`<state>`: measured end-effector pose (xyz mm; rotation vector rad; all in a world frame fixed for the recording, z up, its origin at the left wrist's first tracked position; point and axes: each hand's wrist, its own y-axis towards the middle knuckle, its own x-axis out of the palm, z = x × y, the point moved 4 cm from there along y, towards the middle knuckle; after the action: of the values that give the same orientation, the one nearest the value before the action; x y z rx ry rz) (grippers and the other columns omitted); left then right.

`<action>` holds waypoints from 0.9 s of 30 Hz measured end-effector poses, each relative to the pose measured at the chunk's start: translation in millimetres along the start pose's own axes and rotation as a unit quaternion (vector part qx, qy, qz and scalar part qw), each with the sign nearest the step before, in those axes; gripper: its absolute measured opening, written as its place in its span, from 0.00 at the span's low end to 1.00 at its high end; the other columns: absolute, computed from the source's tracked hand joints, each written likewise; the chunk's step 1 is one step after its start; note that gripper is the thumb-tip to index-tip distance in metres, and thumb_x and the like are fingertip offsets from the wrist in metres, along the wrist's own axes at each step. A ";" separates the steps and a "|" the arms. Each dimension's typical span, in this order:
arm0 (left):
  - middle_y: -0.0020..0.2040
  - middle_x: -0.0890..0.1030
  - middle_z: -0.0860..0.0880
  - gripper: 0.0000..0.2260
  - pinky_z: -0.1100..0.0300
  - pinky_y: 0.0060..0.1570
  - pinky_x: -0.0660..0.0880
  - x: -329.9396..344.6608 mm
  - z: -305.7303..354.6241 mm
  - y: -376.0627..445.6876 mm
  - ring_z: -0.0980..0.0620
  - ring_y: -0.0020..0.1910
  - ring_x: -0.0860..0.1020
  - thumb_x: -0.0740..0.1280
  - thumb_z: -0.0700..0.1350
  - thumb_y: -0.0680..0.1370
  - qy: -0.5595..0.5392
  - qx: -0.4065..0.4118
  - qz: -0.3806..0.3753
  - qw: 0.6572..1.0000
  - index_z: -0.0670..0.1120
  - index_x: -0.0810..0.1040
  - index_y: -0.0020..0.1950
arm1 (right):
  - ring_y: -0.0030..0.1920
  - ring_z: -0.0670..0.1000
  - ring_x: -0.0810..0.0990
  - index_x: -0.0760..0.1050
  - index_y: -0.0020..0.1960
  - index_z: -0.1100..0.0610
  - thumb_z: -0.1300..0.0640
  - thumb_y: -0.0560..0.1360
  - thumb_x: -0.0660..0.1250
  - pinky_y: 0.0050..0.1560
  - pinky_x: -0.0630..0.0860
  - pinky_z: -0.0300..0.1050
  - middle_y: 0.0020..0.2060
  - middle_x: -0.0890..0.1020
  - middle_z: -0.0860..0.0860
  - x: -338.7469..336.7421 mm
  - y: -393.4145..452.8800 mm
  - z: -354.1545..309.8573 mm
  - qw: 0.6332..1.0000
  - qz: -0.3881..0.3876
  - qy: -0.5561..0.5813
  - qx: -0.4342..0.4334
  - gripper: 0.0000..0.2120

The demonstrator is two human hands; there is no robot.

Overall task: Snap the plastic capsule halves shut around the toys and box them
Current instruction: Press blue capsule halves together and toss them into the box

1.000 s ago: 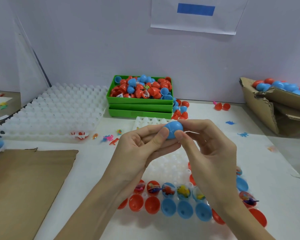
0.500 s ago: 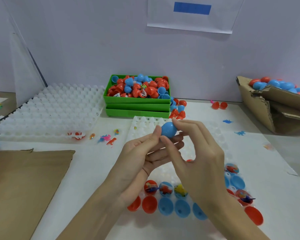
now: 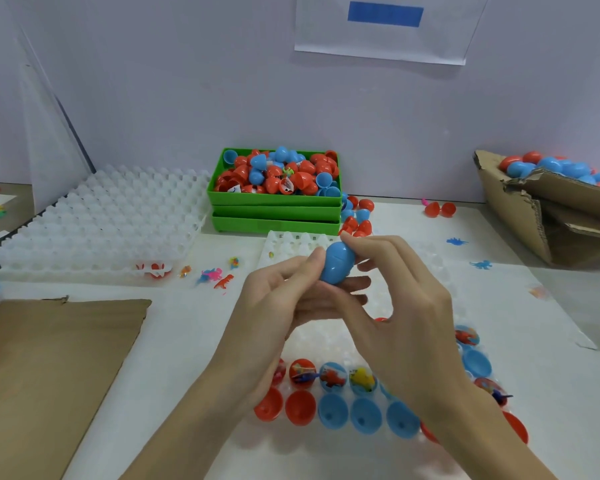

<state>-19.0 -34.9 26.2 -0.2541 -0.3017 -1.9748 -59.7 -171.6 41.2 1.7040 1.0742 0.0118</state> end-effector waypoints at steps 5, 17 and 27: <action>0.47 0.89 0.46 0.13 0.57 0.50 0.84 -0.6 8.5 -3.1 0.45 0.45 0.88 0.70 0.49 0.79 0.115 0.093 0.068 0.987 0.42 0.83 0.58 | 0.54 0.49 0.80 0.80 0.63 0.64 0.60 0.74 0.79 0.60 0.78 0.39 0.55 0.82 0.54 3.6 -0.7 1.3 1.000 -0.009 -0.003 -0.015 0.20; 0.44 0.89 0.53 0.10 0.68 0.45 0.81 0.1 5.4 -3.5 0.54 0.45 0.88 0.71 0.48 0.79 0.161 0.098 0.069 0.980 0.44 0.82 0.57 | 0.55 0.54 0.82 0.79 0.66 0.65 0.65 0.74 0.77 0.61 0.77 0.36 0.56 0.82 0.57 10.0 -3.7 1.6 0.999 -0.021 -0.030 -0.023 0.21; 0.45 0.87 0.61 0.09 0.67 0.46 0.82 -2.3 1.6 -8.6 0.60 0.45 0.86 0.71 0.50 0.78 0.295 0.157 0.128 0.934 0.51 0.85 0.56 | 0.53 0.56 0.82 0.79 0.66 0.67 0.63 0.72 0.77 0.61 0.75 0.35 0.54 0.83 0.59 11.3 -6.3 -6.4 0.998 -0.004 -0.047 -0.035 0.23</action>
<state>-25.8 -29.0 26.2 0.4805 -0.1747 -1.6235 -60.1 -159.3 33.7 1.6211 0.9997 -0.0366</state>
